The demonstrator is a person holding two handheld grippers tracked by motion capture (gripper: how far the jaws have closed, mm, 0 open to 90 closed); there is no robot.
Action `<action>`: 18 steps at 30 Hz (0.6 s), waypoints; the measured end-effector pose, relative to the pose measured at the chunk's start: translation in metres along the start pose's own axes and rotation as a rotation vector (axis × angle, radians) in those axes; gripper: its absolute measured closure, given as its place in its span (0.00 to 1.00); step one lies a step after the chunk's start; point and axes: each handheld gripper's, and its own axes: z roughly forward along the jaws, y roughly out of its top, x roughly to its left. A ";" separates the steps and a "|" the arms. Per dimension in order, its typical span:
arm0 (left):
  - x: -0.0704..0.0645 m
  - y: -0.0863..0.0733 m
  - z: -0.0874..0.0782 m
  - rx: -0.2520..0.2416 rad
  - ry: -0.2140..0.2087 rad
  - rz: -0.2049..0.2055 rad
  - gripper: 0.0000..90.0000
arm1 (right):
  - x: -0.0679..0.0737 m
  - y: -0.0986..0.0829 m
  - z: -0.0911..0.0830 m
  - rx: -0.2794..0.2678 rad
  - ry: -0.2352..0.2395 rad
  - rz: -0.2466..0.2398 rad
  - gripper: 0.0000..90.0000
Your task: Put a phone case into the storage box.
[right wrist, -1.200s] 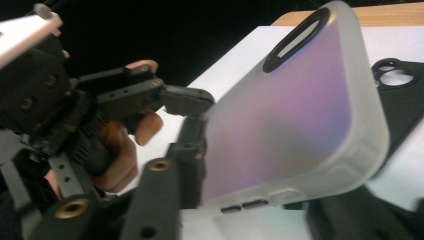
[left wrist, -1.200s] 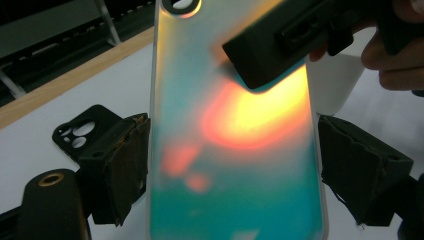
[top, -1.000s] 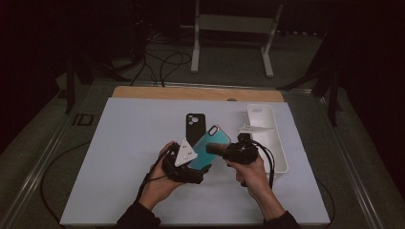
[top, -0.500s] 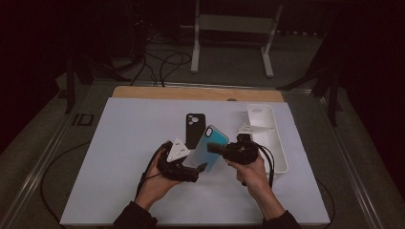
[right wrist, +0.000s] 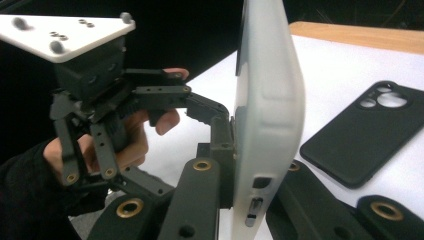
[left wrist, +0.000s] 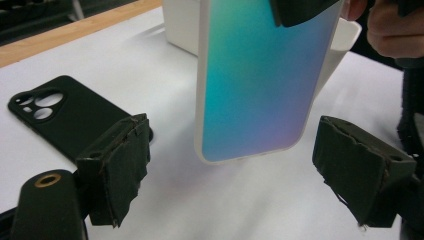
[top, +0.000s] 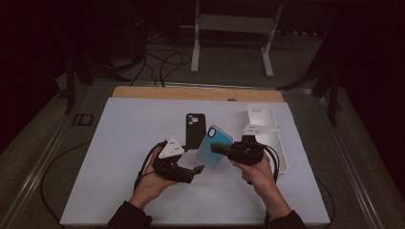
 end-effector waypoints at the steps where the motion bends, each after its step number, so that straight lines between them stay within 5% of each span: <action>1: 0.000 0.000 0.000 -0.002 -0.006 -0.004 0.18 | 0.001 0.001 -0.001 -0.002 0.003 -0.009 0.96; 9: 0.001 -0.001 0.003 0.002 -0.071 -0.003 0.21 | 0.009 0.003 0.003 0.001 0.068 -0.070 0.96; 18: -0.002 -0.002 0.004 -0.011 -0.175 0.010 0.46 | 0.015 0.004 0.009 0.001 0.166 -0.111 0.96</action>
